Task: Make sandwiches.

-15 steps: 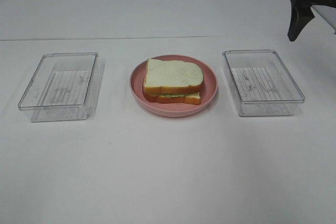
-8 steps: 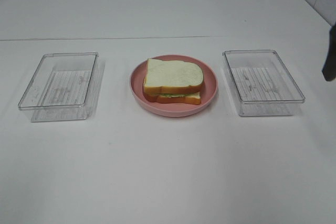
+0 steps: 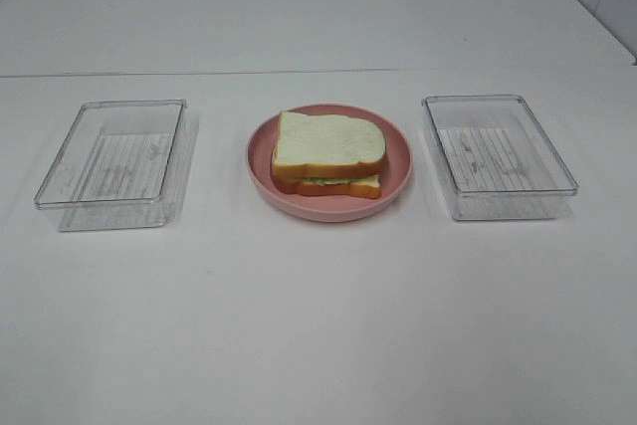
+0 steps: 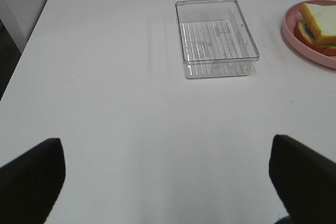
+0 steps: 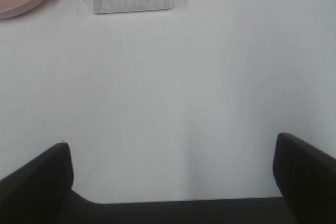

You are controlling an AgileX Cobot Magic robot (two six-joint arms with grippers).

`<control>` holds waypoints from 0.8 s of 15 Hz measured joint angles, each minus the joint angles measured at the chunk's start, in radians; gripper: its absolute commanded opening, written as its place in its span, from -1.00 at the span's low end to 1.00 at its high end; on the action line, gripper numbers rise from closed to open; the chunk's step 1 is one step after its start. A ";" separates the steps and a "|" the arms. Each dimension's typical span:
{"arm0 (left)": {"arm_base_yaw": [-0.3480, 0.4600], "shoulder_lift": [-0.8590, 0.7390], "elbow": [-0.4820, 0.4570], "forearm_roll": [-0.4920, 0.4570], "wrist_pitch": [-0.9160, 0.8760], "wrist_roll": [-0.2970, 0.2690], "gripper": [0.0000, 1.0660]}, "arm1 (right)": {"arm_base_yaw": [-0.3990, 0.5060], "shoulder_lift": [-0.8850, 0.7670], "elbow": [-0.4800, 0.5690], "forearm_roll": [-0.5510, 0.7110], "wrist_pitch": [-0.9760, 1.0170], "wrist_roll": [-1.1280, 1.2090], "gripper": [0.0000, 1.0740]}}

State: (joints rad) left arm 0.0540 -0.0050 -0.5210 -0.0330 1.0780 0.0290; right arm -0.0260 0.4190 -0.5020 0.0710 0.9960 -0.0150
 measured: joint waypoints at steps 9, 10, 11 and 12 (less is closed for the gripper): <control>0.000 0.000 0.000 0.000 0.000 0.000 0.83 | 0.000 -0.374 0.023 0.001 -0.004 -0.053 0.85; 0.000 0.000 0.000 0.000 0.000 0.000 0.83 | 0.000 -0.405 0.023 0.001 -0.004 -0.056 0.85; 0.000 0.000 0.000 0.000 0.000 0.000 0.83 | 0.000 -0.422 0.023 0.001 0.008 -0.076 0.85; 0.000 0.000 0.000 0.000 0.000 0.000 0.83 | 0.000 -0.422 0.024 0.001 0.037 -0.098 0.85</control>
State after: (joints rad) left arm 0.0540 -0.0050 -0.5210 -0.0330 1.0780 0.0290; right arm -0.0260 -0.0030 -0.4780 0.0720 1.0330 -0.1130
